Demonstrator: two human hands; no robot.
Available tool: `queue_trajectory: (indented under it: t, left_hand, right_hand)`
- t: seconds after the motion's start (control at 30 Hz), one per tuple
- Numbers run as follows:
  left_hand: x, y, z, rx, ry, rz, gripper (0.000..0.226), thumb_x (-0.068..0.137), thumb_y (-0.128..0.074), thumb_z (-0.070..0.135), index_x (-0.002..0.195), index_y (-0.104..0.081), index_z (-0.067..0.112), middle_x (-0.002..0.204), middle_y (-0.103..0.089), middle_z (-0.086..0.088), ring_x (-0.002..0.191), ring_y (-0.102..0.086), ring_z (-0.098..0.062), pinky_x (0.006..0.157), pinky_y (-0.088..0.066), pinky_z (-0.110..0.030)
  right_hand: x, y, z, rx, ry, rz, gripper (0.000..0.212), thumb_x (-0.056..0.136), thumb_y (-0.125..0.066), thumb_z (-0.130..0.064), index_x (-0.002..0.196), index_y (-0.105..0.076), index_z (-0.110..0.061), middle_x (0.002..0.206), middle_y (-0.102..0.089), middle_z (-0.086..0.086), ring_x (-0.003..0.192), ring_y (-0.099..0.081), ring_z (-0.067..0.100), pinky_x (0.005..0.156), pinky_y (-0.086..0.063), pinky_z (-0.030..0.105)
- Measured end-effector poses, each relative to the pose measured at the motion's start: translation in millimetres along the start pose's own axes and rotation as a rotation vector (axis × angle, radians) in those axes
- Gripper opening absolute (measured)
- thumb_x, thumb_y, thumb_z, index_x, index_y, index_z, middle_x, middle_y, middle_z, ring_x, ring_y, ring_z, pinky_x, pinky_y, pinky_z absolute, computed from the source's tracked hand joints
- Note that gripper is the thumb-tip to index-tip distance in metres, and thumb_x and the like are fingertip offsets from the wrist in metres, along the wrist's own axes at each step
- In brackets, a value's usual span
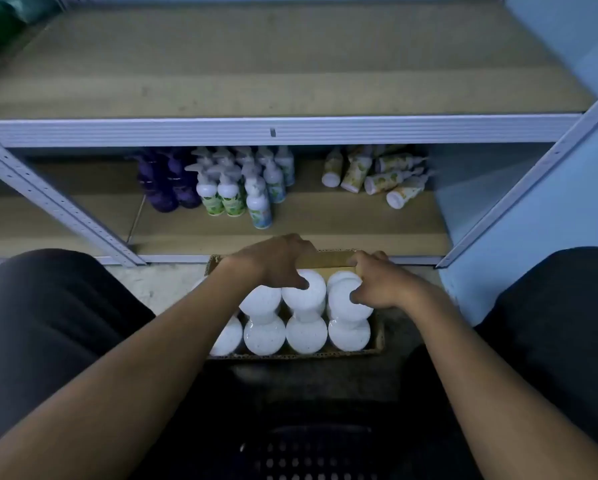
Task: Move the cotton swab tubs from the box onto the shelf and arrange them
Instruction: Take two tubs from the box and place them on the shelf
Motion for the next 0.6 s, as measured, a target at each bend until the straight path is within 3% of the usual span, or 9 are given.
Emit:
queue_trajectory:
  t: [0.1, 0.37, 0.47, 0.6]
  left_hand:
    - [9, 5, -5, -0.026, -0.001, 0.058, 0.061, 0.085, -0.072, 0.033, 0.14, -0.047, 0.028, 0.135, -0.048, 0.0, 0.118, -0.052, -0.022, 0.097, -0.047, -0.04]
    - [37, -57, -41, 0.09, 0.065, -0.139, 0.099, 0.081, -0.076, 0.043, 0.157, -0.016, 0.026, 0.163, -0.016, -0.002, 0.146, -0.025, -0.031, 0.112, -0.034, -0.048]
    - [50, -72, -42, 0.117, 0.053, -0.156, 0.105, 0.079, -0.077, 0.045, 0.158, -0.01, 0.028, 0.165, -0.007, -0.001, 0.148, -0.02, -0.032, 0.112, -0.033, -0.052]
    - [59, -89, -39, 0.184, 0.031, -0.199, 0.107, 0.079, -0.076, 0.046, 0.158, -0.005, 0.031, 0.165, 0.0, 0.002, 0.148, -0.017, -0.034, 0.111, -0.032, -0.056]
  right_hand:
    - [11, 1, 10, -0.03, -0.034, -0.011, 0.078, 0.082, -0.07, -0.022, 0.149, -0.03, -0.031, 0.147, -0.029, 0.003, 0.12, -0.051, 0.027, 0.09, -0.051, 0.038]
    - [43, -30, 26, -0.109, -0.076, -0.008, 0.11, 0.069, -0.085, -0.044, 0.153, -0.015, -0.038, 0.162, -0.008, 0.003, 0.141, -0.03, 0.036, 0.105, -0.042, 0.051]
    - [48, -46, 24, -0.095, -0.038, 0.006, 0.109, 0.069, -0.086, -0.043, 0.151, -0.015, -0.041, 0.158, -0.013, 0.002, 0.138, -0.032, 0.035, 0.1, -0.045, 0.05]
    - [52, -65, 27, -0.079, -0.039, -0.002, 0.11, 0.074, -0.084, -0.036, 0.156, -0.01, -0.035, 0.163, 0.0, 0.003, 0.145, -0.025, 0.035, 0.106, -0.043, 0.048]
Point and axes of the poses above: each hand's wrist, its own x-axis towards the middle knuckle, its own y-axis out of the back of the hand, z = x × y, the point moved 9 cm from there along x, towards the middle knuckle
